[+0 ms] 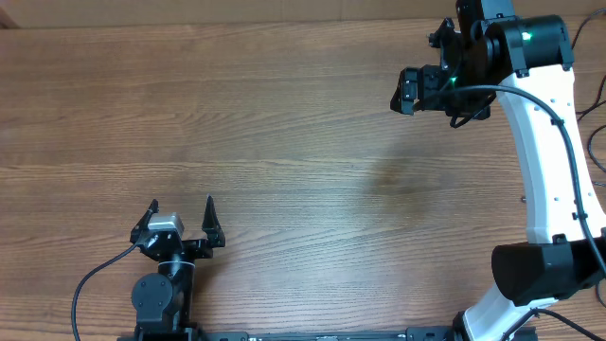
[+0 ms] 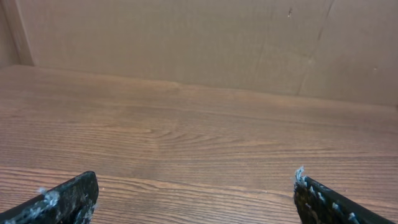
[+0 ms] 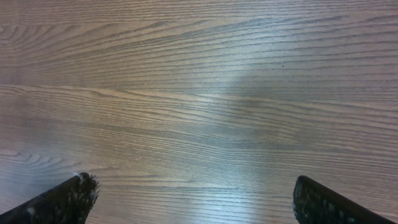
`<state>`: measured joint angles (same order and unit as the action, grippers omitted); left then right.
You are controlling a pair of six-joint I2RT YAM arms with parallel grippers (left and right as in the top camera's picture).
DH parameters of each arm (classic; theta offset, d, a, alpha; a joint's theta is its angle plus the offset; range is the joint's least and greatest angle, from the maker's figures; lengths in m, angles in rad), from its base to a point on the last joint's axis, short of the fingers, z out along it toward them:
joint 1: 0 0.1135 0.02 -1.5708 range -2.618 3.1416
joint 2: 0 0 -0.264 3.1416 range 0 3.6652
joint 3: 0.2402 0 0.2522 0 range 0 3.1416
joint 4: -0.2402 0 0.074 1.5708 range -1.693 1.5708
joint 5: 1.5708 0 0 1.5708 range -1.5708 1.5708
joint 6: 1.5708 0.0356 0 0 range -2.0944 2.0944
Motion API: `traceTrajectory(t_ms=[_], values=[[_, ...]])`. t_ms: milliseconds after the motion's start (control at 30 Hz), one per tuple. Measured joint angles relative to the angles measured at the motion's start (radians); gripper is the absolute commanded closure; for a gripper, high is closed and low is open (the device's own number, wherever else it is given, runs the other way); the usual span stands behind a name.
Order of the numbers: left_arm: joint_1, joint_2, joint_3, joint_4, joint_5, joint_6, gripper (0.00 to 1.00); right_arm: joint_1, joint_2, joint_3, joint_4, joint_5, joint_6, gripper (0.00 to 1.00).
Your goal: Untangle cables
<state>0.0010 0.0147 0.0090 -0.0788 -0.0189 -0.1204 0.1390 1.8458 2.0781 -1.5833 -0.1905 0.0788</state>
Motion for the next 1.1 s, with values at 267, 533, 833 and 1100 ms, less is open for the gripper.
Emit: traceTrajectory(t_ms=[267, 533, 833, 1100], values=[[0.000, 0.000, 0.000, 0.000, 0.000, 0.000, 0.01, 0.000, 0.000, 0.000, 0.038, 0.008, 0.000, 0.00], [0.000, 0.000, 0.000, 0.000, 0.000, 0.000, 0.00, 0.005, -0.019, -0.006, 0.347, -0.114, 0.000, 0.00], [0.000, 0.000, 0.000, 0.000, 0.000, 0.000, 0.00, 0.014, -0.192, -0.006, 0.351, -0.092, 0.000, 0.00], [0.000, 0.000, 0.000, 0.000, 0.000, 0.000, 0.01, 0.014, -0.349, -0.226, 0.632, -0.086, -0.001, 0.00]])
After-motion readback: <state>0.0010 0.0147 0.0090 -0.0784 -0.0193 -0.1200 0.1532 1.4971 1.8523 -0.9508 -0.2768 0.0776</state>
